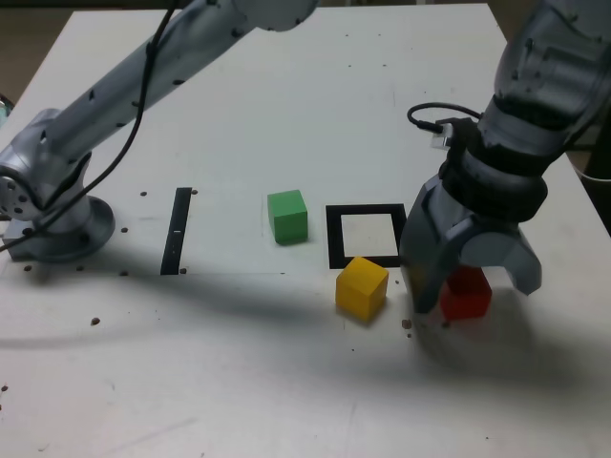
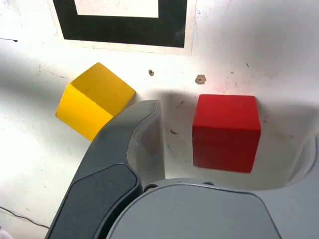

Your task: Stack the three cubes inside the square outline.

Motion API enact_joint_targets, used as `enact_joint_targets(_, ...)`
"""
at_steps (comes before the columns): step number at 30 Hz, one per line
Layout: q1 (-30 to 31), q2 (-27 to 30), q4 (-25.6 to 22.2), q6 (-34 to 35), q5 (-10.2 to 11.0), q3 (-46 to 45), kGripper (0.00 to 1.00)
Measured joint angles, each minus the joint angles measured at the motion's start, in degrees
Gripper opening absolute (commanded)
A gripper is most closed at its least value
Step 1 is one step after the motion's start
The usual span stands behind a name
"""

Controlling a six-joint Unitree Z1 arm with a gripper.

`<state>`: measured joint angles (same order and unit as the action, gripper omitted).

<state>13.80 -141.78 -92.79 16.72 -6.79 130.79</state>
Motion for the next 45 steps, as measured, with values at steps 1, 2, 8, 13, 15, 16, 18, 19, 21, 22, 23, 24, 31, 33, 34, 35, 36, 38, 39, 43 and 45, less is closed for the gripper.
enact_joint_targets(1, 0.0, -0.3, 0.0, 0.0, 0.0, 0.0, 0.95)
enact_joint_targets(2, -0.1, -0.5, 0.0, 0.0, 0.0, 0.0, 0.94)
enact_joint_targets(8, -0.8, -1.0, 0.0, -0.3, 0.2, 0.5, 0.84)
enact_joint_targets(13, -1.4, -1.5, 0.1, -0.6, -0.1, 0.7, 0.64)
enact_joint_targets(15, -1.4, -1.8, 0.2, -0.6, 0.0, 0.9, 0.56)
enact_joint_targets(16, -1.4, -1.9, 0.4, -0.6, 0.3, 1.1, 0.53)
enact_joint_targets(18, -1.4, -2.2, 0.7, -0.6, 0.7, 1.2, 0.48)
enact_joint_targets(19, -1.4, -2.2, 0.8, -0.6, 0.8, 1.2, 0.47)
enact_joint_targets(21, -1.4, -2.3, 0.8, -0.6, 1.0, 1.2, 0.46)
enact_joint_targets(22, -1.4, -2.3, 0.9, -0.6, 1.0, 1.2, 0.46)
enact_joint_targets(23, -1.4, -2.3, 0.9, -0.6, 1.0, 1.2, 0.46)
enact_joint_targets(24, -1.4, -2.3, 1.0, -0.6, 1.0, 1.3, 0.46)
enact_joint_targets(31, -1.4, -2.5, 1.1, -0.6, 1.0, 1.4, 0.46)
enact_joint_targets(33, -1.4, -2.5, 1.1, -0.6, 1.0, 1.5, 0.46)
enact_joint_targets(34, -1.4, -2.5, 1.1, -0.6, 1.0, 1.5, 0.46)
enact_joint_targets(35, -1.4, -2.5, 1.1, -0.6, 1.0, 1.5, 0.46)
enact_joint_targets(36, -1.4, -2.5, 1.1, -0.6, 1.0, 1.6, 0.46)
enact_joint_targets(38, -1.4, -2.5, 1.1, -0.6, 1.0, 1.6, 0.46)
enact_joint_targets(39, -1.4, -2.5, 1.1, -0.6, 1.1, 1.6, 0.46)
enact_joint_targets(43, -1.4, -2.5, 1.1, -0.6, 1.2, 2.0, 0.46)
enact_joint_targets(45, -1.4, -2.5, 1.1, -0.6, 1.5, 2.2, 0.46)
